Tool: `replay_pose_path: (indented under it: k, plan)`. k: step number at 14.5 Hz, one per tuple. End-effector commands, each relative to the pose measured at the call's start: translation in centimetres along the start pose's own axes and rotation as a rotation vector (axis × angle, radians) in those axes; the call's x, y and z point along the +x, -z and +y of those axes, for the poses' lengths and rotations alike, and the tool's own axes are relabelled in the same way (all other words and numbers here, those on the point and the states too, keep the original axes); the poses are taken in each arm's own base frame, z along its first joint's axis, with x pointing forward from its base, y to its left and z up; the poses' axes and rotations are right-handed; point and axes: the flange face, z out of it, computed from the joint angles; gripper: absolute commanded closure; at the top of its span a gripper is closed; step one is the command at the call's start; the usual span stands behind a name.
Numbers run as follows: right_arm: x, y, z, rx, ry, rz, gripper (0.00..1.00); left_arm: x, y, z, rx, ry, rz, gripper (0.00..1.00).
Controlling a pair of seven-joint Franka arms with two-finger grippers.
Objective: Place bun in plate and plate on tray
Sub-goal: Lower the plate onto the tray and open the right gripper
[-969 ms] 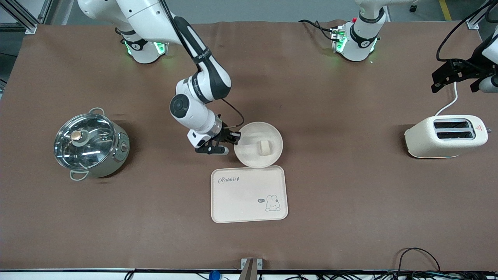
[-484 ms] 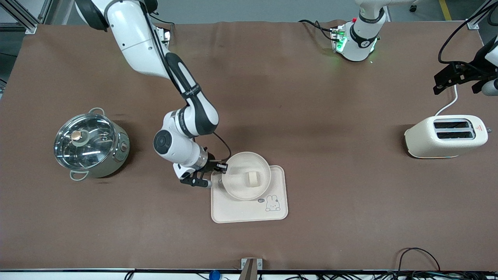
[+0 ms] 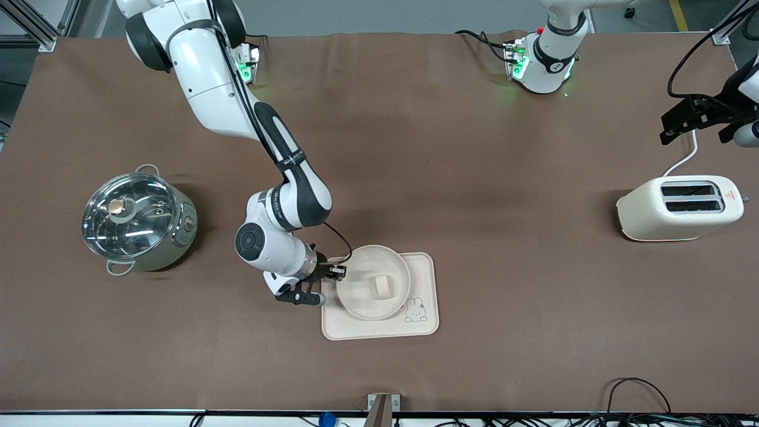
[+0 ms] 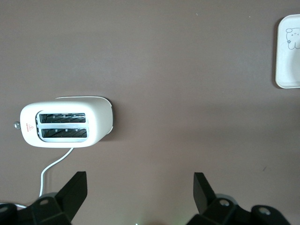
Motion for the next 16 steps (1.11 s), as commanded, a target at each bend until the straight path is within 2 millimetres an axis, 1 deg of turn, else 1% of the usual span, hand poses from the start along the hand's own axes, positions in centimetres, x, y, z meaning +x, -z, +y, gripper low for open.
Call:
replay_pose_path:
  k: [1,2,6,11,15,16]
  plan:
    - [1.0,0.0,0.2,-0.009,0.008,-0.006,1.00,-0.2,0.0,-0.1,-0.020,-0.014,-0.007,0.00]
    - [1.2,0.3,0.1,-0.004,0.009,0.001,1.00,-0.3,0.1,-0.1,-0.020,-0.014,-0.005,0.00]
    - [2.1,-0.2,0.0,0.002,0.012,0.015,1.00,-0.3,0.0,-0.1,-0.020,-0.014,-0.010,0.00]
    - [2.9,-0.4,0.7,0.007,0.001,0.025,1.00,-0.3,-0.1,-0.1,-0.020,-0.014,-0.014,0.00]
    - [3.7,0.4,1.2,0.016,-0.009,0.039,1.00,-0.4,-0.1,-0.1,-0.020,-0.016,-0.016,0.00]
    - [3.7,0.3,1.3,0.015,-0.010,0.038,1.00,-0.4,-0.1,-0.1,-0.020,-0.016,-0.016,0.00]
